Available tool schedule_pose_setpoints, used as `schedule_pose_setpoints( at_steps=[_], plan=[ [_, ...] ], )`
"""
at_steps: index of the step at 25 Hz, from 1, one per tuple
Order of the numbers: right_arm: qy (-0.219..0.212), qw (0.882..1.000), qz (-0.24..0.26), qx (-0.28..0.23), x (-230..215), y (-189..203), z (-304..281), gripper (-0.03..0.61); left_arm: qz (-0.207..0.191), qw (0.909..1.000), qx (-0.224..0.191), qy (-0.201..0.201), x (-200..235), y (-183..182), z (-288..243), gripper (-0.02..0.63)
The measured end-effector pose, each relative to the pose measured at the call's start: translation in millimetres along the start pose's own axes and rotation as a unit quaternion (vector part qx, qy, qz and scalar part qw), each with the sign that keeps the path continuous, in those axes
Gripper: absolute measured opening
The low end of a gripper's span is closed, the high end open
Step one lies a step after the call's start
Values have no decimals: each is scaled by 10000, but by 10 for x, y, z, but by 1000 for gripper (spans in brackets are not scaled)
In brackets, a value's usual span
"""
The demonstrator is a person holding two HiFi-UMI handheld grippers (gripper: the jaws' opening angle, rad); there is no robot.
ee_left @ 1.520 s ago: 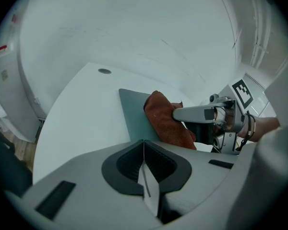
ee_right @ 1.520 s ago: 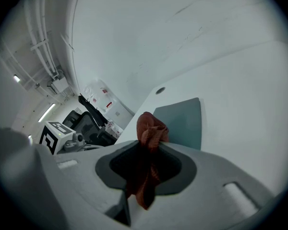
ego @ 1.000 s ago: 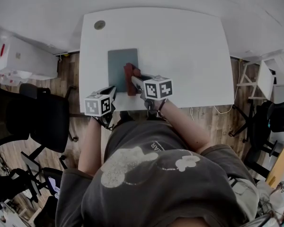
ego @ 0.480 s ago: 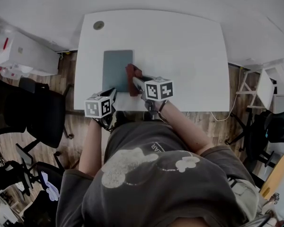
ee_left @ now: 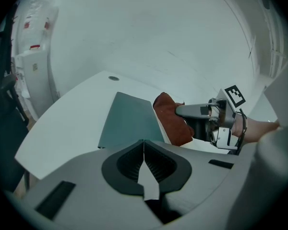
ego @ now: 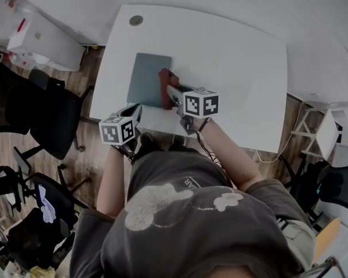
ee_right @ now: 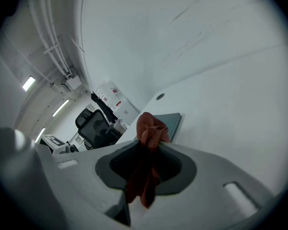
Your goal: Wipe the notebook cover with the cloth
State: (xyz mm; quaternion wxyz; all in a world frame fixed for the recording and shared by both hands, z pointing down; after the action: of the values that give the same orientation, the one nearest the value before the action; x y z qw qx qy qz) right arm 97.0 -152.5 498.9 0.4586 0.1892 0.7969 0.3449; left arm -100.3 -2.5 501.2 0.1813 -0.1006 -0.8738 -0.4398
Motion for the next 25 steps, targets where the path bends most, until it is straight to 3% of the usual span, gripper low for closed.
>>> schedule_pose_setpoints(
  at_steps=[15, 25],
  plan=[
    [-197, 9998, 94, 37, 210, 165, 50, 89, 139, 9992, -341, -140, -30, 234, 389, -3],
    [-288, 9992, 267, 59, 692, 517, 359, 89, 380, 9963, -735, -249, -94, 692, 1133, -3]
  ],
)
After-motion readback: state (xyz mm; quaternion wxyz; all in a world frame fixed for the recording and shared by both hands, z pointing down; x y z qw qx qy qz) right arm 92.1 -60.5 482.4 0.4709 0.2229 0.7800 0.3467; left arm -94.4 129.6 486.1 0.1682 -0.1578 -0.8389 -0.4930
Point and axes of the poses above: the fingertips, and each gripper's own axes: z backward along the fingers, x to its left, y out of its underside, the point moved 10 cm from there along z, backward along the fingers, and after that the axes turned 12 degrees about -x, right-handed, at the moved point
